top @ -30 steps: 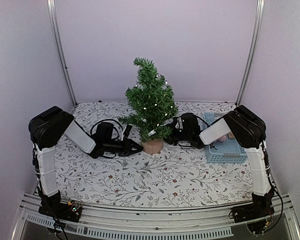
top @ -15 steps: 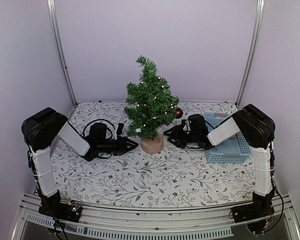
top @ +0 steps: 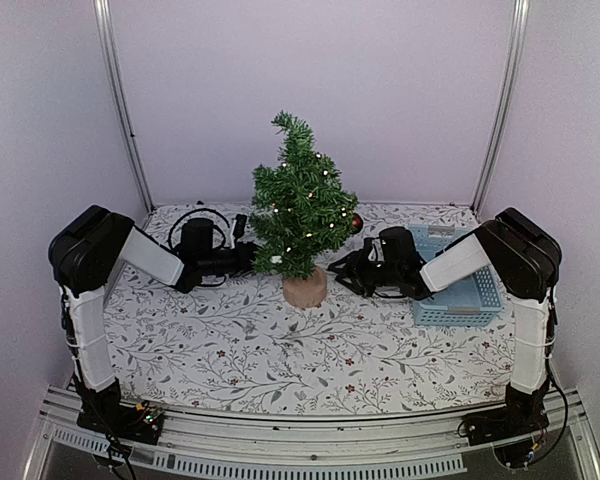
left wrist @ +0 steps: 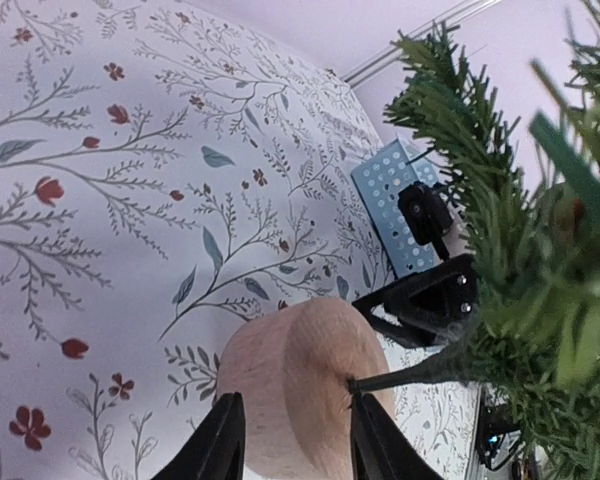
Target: Decorate the small christmas tree
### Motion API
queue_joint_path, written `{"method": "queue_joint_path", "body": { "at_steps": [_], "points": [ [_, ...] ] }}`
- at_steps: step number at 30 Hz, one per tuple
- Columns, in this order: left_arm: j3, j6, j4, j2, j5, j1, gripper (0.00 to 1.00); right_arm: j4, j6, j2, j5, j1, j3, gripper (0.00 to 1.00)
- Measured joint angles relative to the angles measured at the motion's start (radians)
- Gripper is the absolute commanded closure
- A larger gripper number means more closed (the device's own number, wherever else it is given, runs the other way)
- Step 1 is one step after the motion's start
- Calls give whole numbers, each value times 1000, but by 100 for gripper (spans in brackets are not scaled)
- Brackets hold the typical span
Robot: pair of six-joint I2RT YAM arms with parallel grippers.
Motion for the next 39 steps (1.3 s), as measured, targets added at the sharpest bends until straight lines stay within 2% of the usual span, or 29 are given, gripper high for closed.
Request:
{"method": "queue_joint_path", "body": {
  "at_steps": [10,19,32,39],
  "points": [
    [94,14,-13,129,69,-3,63,13,37,0,-11,79,-18,66],
    [81,18,-2,135,110,-31,69,15,53,9,-13,84,-14,72],
    [-60,21,23,55,102,-41,72,14,28,98,-8,60,113,70],
    [-103,4,49,37,108,-70,72,30,18,163,-10,51,199,65]
  ]
}}
